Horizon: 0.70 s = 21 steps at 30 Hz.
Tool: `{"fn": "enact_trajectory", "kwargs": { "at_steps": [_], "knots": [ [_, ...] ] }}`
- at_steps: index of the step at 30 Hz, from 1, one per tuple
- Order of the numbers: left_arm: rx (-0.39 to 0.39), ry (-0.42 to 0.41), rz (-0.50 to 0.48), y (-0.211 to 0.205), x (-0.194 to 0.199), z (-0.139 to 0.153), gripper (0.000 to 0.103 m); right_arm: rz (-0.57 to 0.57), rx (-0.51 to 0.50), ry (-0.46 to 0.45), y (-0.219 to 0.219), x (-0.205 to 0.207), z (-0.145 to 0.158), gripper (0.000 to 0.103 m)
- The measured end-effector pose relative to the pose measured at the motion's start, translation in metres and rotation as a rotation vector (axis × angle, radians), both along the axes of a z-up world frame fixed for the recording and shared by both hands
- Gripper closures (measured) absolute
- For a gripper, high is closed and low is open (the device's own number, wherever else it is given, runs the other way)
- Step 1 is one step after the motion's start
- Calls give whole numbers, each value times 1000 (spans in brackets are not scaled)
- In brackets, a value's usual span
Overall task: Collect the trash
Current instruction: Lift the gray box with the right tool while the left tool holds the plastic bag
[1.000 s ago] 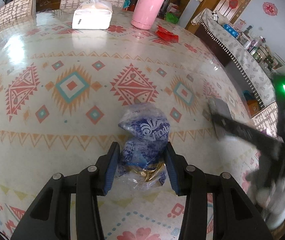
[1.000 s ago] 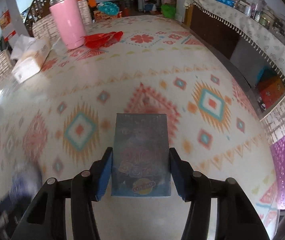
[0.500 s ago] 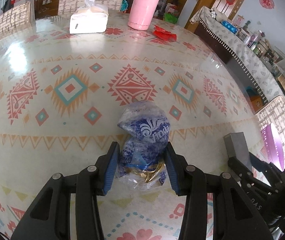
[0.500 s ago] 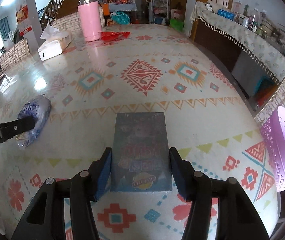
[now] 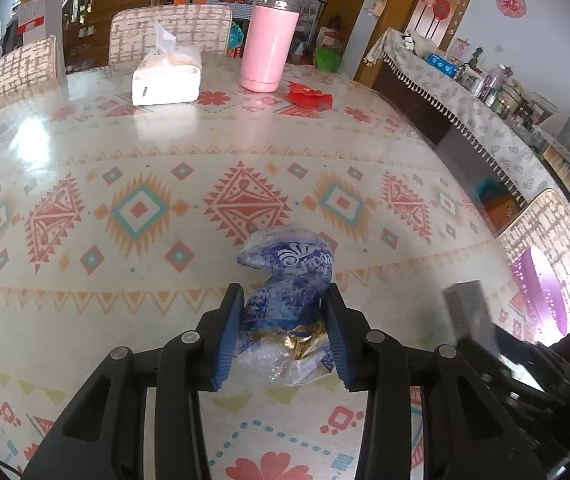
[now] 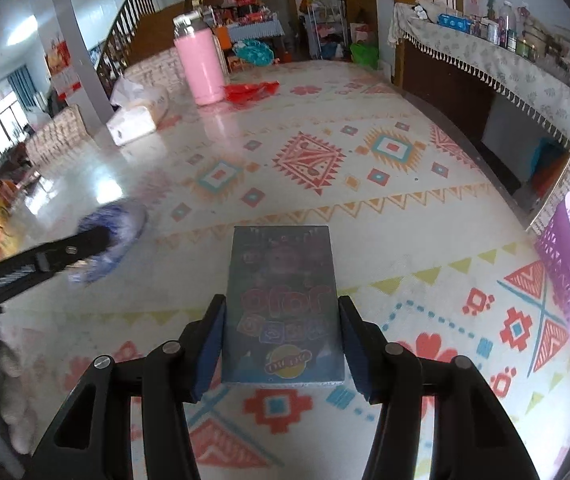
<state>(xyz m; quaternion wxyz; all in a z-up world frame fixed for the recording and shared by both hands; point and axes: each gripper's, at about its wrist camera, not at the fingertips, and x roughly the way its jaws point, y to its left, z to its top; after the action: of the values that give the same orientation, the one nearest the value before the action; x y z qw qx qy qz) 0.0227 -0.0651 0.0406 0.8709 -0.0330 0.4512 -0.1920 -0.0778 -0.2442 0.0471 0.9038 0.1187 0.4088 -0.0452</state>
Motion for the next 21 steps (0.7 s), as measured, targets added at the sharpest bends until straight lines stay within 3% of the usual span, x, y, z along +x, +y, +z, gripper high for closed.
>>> {"fn": "enact_trajectory", "kwargs": {
  "at_steps": [7, 13, 21],
  "knots": [
    [17, -34, 19, 0, -4, 3, 64, -3, -8, -57, 5, -19, 17, 44],
    [113, -134, 70, -3, -10, 8, 64, -21, 17, -82, 1, -33, 23, 44],
    [127, -123, 54, -8, -9, 2, 64, -52, -19, -141, -7, -80, 25, 44]
  ]
}}
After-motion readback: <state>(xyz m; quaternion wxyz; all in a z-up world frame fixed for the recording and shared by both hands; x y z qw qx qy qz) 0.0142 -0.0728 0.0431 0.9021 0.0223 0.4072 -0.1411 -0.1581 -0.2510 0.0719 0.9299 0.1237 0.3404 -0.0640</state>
